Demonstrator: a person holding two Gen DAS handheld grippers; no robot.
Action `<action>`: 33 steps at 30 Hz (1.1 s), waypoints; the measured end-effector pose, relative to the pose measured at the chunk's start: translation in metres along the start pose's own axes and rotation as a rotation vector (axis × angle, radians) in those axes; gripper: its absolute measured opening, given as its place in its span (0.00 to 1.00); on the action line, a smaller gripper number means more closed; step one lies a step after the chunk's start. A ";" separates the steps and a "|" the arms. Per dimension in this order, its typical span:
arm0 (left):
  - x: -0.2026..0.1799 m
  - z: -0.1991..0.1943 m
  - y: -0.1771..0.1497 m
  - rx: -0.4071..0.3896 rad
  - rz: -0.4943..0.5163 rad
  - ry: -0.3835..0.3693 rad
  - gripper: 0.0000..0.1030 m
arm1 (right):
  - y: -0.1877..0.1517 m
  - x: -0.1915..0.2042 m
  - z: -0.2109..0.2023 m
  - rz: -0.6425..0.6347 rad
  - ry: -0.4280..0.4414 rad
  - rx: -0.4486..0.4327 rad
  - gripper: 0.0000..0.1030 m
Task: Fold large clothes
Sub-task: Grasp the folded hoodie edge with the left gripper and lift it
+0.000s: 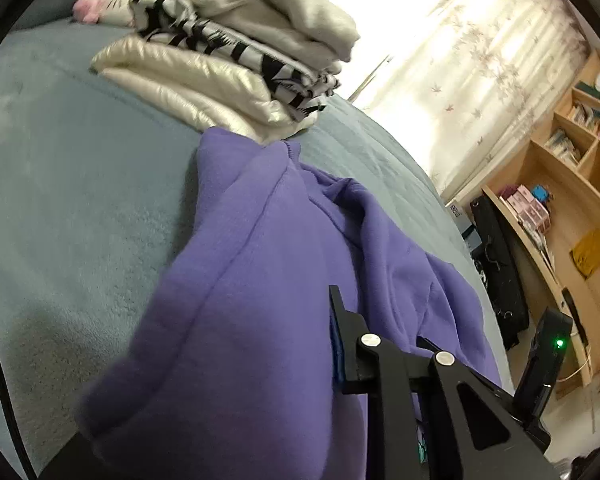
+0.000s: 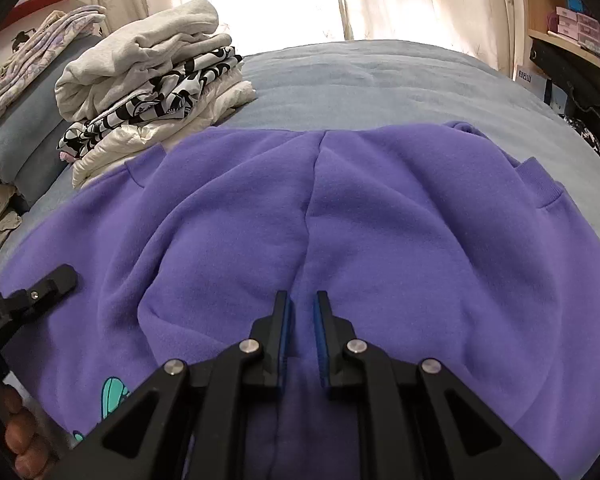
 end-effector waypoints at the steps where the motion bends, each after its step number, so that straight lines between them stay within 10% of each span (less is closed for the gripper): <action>1: -0.004 -0.002 0.001 -0.006 0.024 0.012 0.18 | 0.000 0.000 0.000 -0.001 0.001 -0.004 0.11; 22: -0.208 -0.016 0.007 -0.110 0.486 0.064 0.16 | -0.012 -0.033 -0.047 0.166 0.325 0.065 0.12; 33: -0.341 0.054 -0.079 -0.003 0.711 -0.031 0.16 | -0.011 -0.218 -0.147 0.415 0.011 -0.152 0.12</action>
Point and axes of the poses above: each gripper's, at about its wrist camera, not at the fingertips, and z roughly the way its jaws point, x to its left, y to its top, the point moved 9 cm from there along z, roughly the way its jaws point, and after that the axes turned 2 degrees about x, right-handed, at the moved point
